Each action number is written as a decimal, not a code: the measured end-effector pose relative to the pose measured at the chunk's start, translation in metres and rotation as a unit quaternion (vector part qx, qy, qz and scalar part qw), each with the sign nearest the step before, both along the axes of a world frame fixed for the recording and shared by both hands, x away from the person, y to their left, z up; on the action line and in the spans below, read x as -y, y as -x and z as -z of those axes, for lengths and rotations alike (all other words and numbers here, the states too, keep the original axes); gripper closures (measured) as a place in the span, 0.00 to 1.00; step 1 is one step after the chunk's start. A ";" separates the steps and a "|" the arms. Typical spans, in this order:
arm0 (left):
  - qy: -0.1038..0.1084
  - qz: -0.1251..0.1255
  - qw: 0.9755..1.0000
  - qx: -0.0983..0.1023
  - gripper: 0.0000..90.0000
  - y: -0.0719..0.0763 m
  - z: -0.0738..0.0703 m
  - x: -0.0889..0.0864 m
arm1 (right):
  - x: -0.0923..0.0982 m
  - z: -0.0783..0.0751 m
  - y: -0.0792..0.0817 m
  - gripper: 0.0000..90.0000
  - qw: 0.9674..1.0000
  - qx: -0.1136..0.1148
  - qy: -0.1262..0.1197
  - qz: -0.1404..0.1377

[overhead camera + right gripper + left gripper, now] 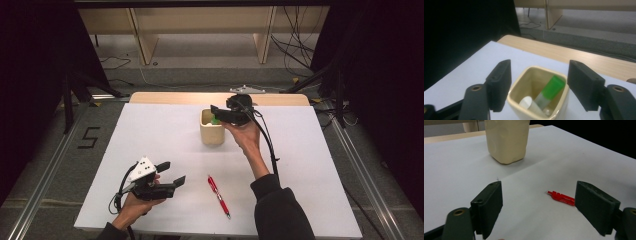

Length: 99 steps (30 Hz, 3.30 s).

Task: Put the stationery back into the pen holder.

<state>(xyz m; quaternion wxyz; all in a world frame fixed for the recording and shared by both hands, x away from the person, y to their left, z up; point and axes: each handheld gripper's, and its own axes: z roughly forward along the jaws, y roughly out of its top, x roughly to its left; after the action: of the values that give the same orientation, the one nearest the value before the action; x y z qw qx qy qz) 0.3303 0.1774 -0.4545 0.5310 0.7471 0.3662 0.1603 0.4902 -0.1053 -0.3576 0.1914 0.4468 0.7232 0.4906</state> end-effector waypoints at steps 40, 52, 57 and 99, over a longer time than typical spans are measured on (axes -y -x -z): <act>-0.001 -0.005 1.000 0.002 0.24 0.000 0.000 0.000 | 0.025 0.058 0.130 0.36 0.984 -0.093 0.086 -0.122; -0.002 -0.005 1.000 0.002 0.24 0.000 0.000 0.000 | 0.020 0.069 0.150 0.40 0.976 -0.115 0.116 -0.141; -0.001 -0.007 1.000 0.002 0.24 0.000 0.000 0.000 | 0.017 0.075 0.157 0.42 0.972 -0.128 0.130 -0.151; -0.002 -0.004 1.000 0.002 0.24 0.000 0.000 0.001 | -0.005 0.115 0.180 0.73 0.949 -0.174 0.221 -0.140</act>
<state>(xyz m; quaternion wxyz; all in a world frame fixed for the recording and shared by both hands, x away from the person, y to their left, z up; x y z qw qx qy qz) 0.3298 0.1761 -0.4546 0.5298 0.7465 0.3676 0.1642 0.3102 -0.1002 -0.4728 0.0859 0.3655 0.8910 0.2551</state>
